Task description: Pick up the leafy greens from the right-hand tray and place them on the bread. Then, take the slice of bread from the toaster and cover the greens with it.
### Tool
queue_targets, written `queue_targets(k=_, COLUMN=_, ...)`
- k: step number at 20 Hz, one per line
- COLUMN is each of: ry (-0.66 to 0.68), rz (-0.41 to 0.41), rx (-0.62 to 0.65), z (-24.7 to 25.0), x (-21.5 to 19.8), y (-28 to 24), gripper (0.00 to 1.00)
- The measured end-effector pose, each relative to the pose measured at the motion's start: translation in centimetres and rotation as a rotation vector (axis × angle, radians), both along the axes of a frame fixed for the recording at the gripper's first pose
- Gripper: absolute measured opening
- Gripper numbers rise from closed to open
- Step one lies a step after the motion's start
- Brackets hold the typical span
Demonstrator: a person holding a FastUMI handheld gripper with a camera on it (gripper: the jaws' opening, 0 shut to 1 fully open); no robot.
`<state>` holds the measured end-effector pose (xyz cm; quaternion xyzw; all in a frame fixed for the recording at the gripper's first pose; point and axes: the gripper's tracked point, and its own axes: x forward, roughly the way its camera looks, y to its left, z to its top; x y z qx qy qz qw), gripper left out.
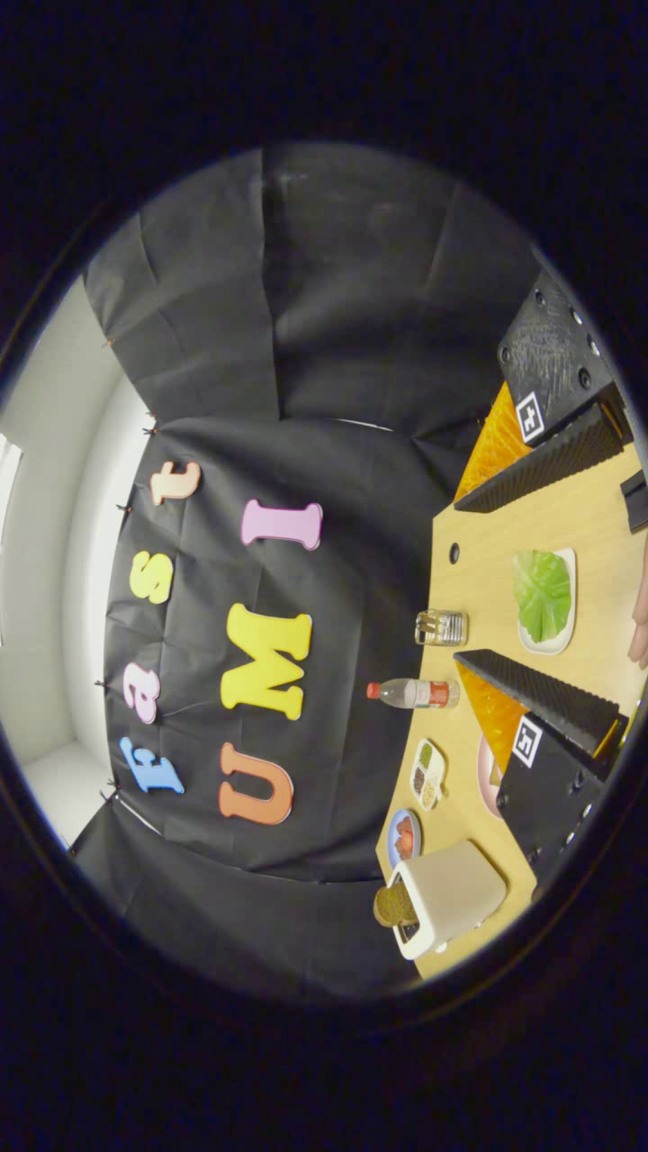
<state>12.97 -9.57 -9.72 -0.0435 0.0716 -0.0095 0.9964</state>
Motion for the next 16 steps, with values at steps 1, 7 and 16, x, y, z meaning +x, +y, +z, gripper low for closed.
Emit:
queue_targets(k=1, ry=0.024, rz=-0.002, rx=0.017, z=-0.8, x=1.1, y=-0.3, gripper=0.94)
queue_targets(k=7, ry=0.161, rz=-0.045, rx=0.056, z=-5.5, x=7.1, y=-3.1, gripper=0.94)
queue_targets(k=16, ry=0.460, rz=-0.063, rx=0.061, z=-14.9, x=14.3, y=-5.2, gripper=0.94)
